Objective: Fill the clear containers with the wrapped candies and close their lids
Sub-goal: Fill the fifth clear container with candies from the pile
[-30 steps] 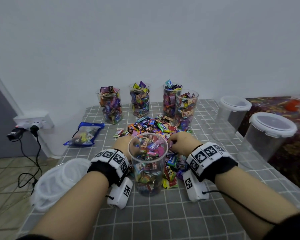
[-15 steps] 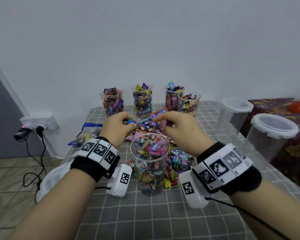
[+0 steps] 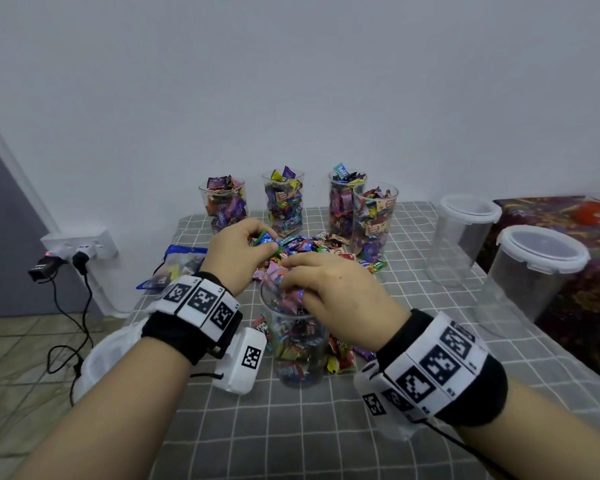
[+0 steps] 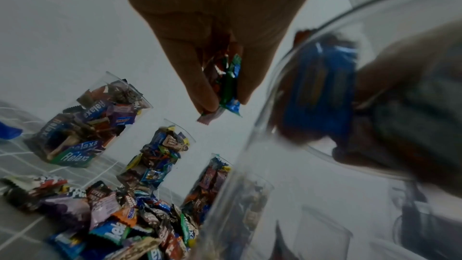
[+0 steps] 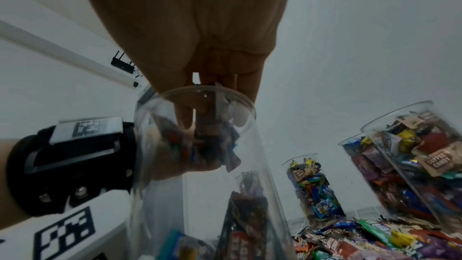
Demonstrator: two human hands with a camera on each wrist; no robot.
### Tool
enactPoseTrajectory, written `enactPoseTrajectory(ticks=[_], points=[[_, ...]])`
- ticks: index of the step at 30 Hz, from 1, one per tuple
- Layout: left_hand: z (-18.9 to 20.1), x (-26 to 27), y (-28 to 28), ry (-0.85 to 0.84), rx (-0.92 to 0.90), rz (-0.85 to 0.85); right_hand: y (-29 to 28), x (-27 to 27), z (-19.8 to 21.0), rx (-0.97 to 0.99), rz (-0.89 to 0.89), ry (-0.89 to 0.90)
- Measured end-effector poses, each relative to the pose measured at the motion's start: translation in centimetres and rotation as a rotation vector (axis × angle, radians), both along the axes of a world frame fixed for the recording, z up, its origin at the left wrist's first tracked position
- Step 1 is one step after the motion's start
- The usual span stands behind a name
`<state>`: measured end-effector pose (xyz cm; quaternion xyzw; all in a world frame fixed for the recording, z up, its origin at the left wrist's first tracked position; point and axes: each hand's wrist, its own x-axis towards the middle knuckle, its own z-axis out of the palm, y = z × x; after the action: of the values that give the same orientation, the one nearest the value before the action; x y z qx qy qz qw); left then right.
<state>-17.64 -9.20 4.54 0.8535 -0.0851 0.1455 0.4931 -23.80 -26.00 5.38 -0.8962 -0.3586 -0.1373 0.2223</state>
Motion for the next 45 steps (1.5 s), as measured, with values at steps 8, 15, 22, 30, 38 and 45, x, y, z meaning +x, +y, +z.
enactPoseTrajectory(ticks=[8,15,22,30,38,45], points=[[0.9,-0.9,-0.3,-0.031,-0.022,-0.029,-0.5,-0.1,-1.6,0.334,-0.033,0.011],[2.0,-2.0,-0.8,-0.086,0.006,-0.047,-2.0,0.1,-2.7,0.553,-0.091,0.644],[2.2,-3.5,-1.8,-0.041,0.126,-0.202,-2.3,0.7,-4.1,0.625,-0.036,0.775],[2.4,-4.5,-2.3,-0.014,0.410,-0.260,-2.2,0.8,-4.4,0.698,0.007,0.736],[2.2,-5.0,-2.5,-0.043,0.237,-0.320,-2.5,0.6,-4.0,0.659,0.053,0.675],[1.6,-3.7,-0.2,-0.139,0.060,-0.066,-6.4,1.8,-3.0,0.561,-0.249,0.662]])
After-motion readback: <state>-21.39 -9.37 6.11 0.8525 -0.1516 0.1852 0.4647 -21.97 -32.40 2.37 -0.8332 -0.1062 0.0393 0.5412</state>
